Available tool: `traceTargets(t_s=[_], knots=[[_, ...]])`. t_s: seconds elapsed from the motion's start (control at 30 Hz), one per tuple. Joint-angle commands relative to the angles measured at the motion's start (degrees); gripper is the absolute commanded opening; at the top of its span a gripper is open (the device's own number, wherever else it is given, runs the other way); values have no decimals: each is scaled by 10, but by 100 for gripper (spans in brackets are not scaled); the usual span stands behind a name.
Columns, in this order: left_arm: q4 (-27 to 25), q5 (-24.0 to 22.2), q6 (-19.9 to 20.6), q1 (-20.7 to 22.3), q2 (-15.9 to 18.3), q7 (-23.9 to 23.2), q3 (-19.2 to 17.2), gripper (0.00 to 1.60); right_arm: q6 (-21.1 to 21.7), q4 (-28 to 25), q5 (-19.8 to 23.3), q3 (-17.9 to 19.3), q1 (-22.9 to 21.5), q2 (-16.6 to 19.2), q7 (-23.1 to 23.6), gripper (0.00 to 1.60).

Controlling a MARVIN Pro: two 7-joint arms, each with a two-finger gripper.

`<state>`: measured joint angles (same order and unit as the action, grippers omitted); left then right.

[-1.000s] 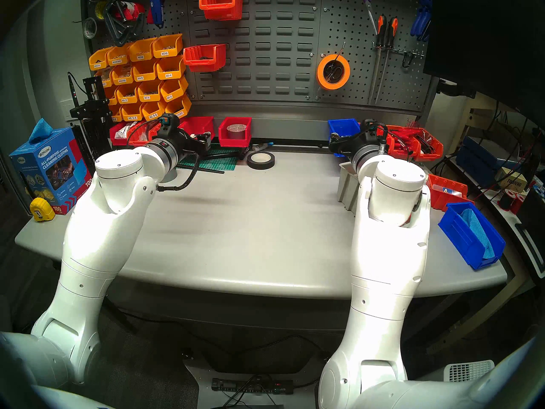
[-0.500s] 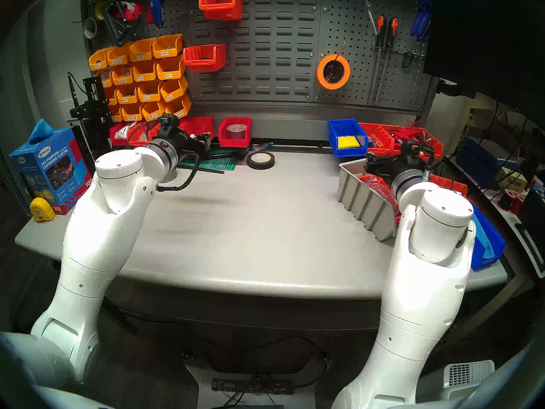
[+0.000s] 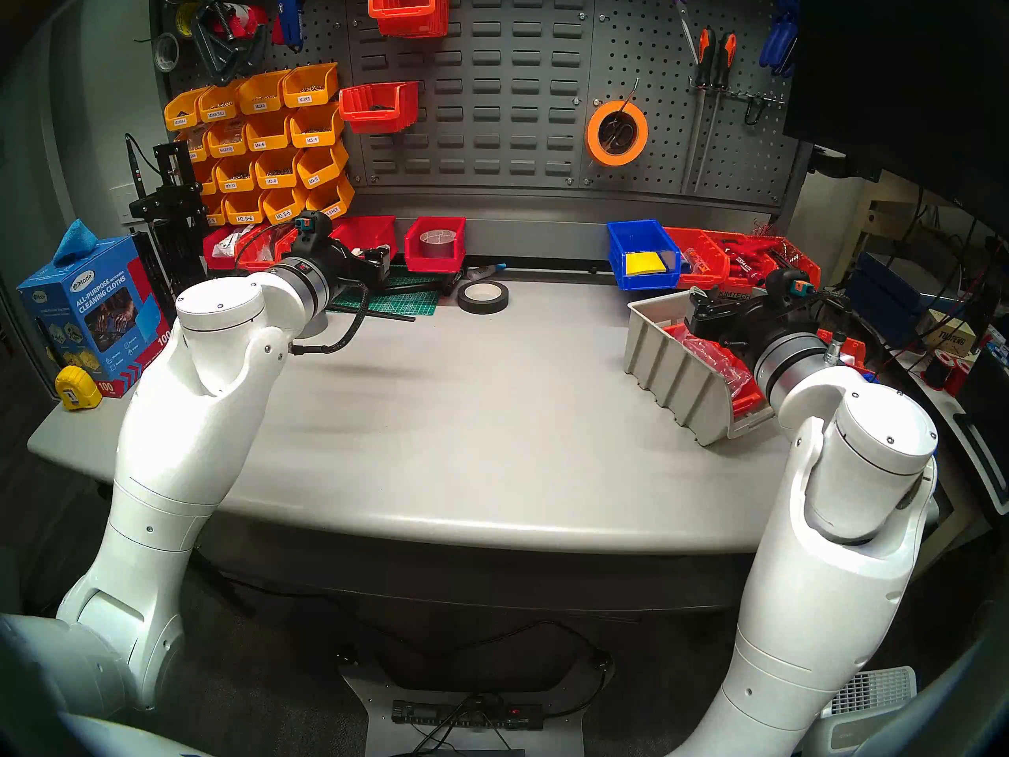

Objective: Hang all the unorganized tool boxes onto the wall

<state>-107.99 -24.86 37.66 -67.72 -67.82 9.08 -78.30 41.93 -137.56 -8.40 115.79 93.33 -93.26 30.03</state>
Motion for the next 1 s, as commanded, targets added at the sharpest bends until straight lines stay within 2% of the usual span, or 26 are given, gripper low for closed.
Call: traceTargets(t_s=[0.0,0.57,0.97], knots=[[-6,0,-3,8,-1,0,-1,160,1,-24,21,2,53,-3,37,160],[-7,-3,-3,9,1,2,0,160,-19,-24,66,32,152,-10,131,160],[-7,-4,-3,10,2,3,1,160,-74,-24,104,79,184,-12,182,160]])
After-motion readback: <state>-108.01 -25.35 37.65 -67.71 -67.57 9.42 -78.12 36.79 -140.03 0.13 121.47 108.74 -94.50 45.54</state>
